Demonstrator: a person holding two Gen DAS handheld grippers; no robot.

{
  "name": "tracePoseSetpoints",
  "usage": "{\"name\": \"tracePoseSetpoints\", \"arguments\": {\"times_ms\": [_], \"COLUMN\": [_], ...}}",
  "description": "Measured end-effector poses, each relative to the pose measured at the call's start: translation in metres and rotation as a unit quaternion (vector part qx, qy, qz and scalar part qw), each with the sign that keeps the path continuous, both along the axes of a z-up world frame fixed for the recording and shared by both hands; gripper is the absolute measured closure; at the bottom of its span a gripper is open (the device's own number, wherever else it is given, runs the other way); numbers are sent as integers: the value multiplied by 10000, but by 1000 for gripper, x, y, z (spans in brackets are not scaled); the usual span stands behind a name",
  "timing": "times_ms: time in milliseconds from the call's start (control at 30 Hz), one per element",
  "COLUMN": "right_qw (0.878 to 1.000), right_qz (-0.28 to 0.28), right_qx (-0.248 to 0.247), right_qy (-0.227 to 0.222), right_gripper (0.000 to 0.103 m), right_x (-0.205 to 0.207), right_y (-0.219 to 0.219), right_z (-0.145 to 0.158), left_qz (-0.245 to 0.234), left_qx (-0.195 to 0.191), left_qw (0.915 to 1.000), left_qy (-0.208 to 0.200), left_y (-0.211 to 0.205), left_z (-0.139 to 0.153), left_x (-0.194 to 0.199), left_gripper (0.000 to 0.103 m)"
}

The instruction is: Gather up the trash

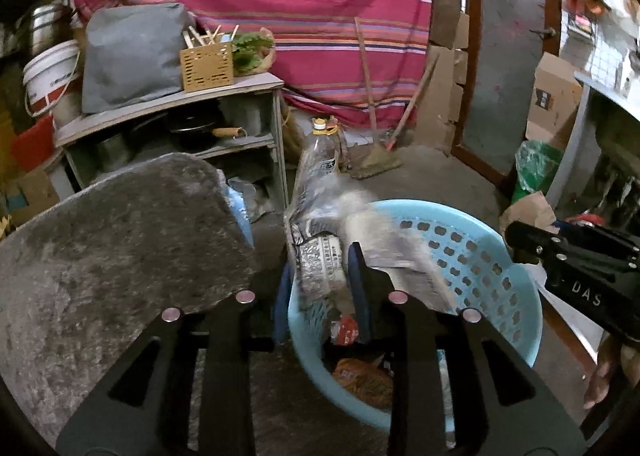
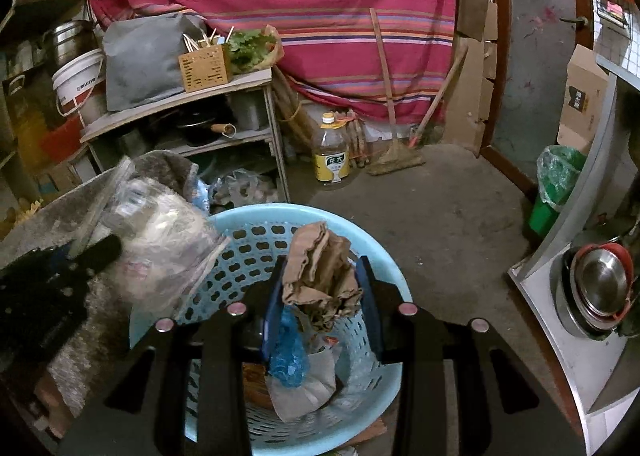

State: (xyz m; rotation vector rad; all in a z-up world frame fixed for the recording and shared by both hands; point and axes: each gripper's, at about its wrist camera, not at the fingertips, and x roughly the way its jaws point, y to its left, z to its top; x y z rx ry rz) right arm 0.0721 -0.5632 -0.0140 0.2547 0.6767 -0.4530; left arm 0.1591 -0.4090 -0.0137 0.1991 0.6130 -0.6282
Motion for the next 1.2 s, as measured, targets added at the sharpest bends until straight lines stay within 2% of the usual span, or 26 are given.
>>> {"name": "tracePoseSetpoints", "arguments": {"times_ms": [67, 133, 233, 300, 467, 667, 700, 733, 767, 800, 833, 967, 1000, 1200], "right_qw": [10000, 10000, 10000, 10000, 9999, 9995, 9995, 9996, 9997, 9997, 9997, 9999, 9999, 9996], "right_qz": [11, 17, 19, 22, 91, 194, 189, 169, 128, 87, 38, -50, -71, -74], "right_qx": [44, 50, 47, 55, 101, 229, 228, 219, 223, 224, 211, 84, 61, 8], "right_qy": [-3, 1, 6, 28, 57, 112, 109, 75, 19, -25, -87, -77, -91, -260], "right_gripper": [68, 68, 68, 68, 68, 66, 62, 57, 44, 25, 19, 16, 8, 4], "right_x": [0, 0, 0, 1, 6, 21, 24, 25, 27, 28, 28, 33, 33, 33], "right_y": [0, 0, 0, 0, 6, 14, 16, 17, 18, 19, 21, 31, 33, 51], "right_z": [-1, -1, -2, -2, -4, -13, -14, -13, -13, -13, -11, -7, -6, 1], "left_qz": [-63, -72, 17, 108, 362, 704, 742, 811, 865, 931, 969, 1140, 1165, 1253], "left_qx": [9, 89, 65, -4, -87, -263, -295, -339, -357, -373, -386, -402, -394, -344], "left_qw": [10000, 9999, 9999, 9998, 9985, 9964, 9960, 9953, 9947, 9940, 9936, 9916, 9912, 9893], "left_qy": [35, 19, -102, -169, -389, -399, -402, -418, -427, -429, -426, -465, -490, -666], "left_y": [-4, -6, 1, 11, 36, 74, 79, 88, 93, 100, 105, 129, 134, 174], "left_z": [-2, -3, 1, 6, 17, 24, 25, 26, 27, 28, 30, 35, 36, 45], "left_x": [0, -1, -5, -6, -9, -9, -9, -9, -8, -7, -7, -6, -6, -15], "left_gripper": [73, 63, 45, 29, 13, 7, 6, 5, 5, 5, 5, 5, 5, 5]}}
